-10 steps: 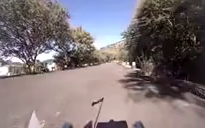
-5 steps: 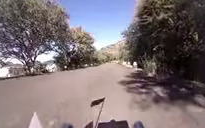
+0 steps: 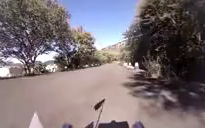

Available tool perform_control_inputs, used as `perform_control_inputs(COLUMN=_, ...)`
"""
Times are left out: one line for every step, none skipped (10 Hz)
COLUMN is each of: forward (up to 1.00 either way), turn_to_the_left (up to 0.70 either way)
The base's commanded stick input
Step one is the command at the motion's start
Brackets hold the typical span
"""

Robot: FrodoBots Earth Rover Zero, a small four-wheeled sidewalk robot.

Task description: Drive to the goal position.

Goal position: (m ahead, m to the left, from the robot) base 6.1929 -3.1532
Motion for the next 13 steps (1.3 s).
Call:
perform_control_inputs(forward=0.50, turn_to_the_left=0.00)
perform_control_inputs(forward=0.50, turn_to_the_left=0.00)
perform_control_inputs(forward=0.50, turn_to_the_left=0.00)
perform_control_inputs(forward=0.50, turn_to_the_left=-0.18)
perform_control_inputs(forward=0.50, turn_to_the_left=-0.37)
perform_control_inputs(forward=0.50, turn_to_the_left=-0.50)
perform_control_inputs(forward=0.50, turn_to_the_left=-0.50)
perform_control_inputs(forward=0.50, turn_to_the_left=-0.50)
perform_control_inputs(forward=0.50, turn_to_the_left=0.00)
perform_control_inputs(forward=0.50, turn_to_the_left=0.00)
perform_control_inputs(forward=0.50, turn_to_the_left=0.00)
perform_control_inputs(forward=0.50, turn_to_the_left=0.00)
perform_control_inputs(forward=0.50, turn_to_the_left=0.00)
